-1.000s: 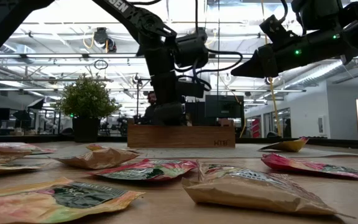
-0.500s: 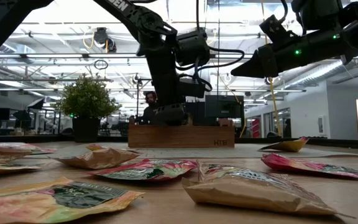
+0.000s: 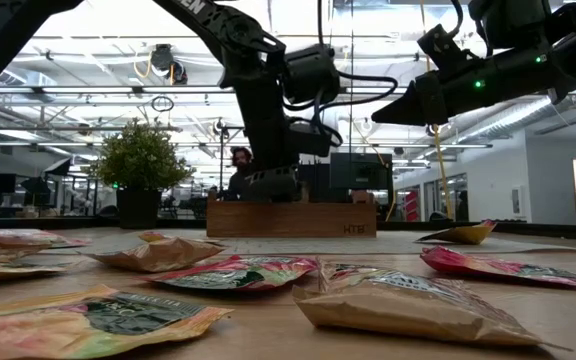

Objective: Pick & Place Tea
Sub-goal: Put the brown tea bag into the middle section of the wooden organizer

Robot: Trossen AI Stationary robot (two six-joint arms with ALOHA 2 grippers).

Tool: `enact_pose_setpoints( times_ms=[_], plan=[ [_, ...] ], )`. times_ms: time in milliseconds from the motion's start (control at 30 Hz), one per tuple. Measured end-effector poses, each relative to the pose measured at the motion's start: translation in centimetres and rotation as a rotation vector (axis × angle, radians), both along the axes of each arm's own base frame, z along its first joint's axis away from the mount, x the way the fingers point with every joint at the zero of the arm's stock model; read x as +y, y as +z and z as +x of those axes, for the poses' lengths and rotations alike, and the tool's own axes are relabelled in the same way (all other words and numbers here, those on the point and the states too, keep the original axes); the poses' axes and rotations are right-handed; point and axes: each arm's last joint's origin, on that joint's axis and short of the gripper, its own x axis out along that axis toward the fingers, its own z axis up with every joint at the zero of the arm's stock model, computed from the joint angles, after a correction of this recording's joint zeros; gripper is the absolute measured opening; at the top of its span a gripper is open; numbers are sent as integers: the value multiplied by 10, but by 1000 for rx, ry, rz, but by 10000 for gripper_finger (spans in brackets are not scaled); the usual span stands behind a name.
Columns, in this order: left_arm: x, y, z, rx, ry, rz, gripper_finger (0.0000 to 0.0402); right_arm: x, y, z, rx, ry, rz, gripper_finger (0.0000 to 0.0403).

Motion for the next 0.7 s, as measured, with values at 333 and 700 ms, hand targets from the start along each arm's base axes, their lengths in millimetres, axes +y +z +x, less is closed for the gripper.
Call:
enact_pose_setpoints(
  times_ms=[333, 700],
  plan=[
    [-16, 2, 2, 25, -71, 28, 35, 0, 0, 0, -1, 0, 2, 73],
    [-47, 74, -19, -201, -106, -110, 35, 0, -2, 0, 16, 0, 3, 73]
  ],
)
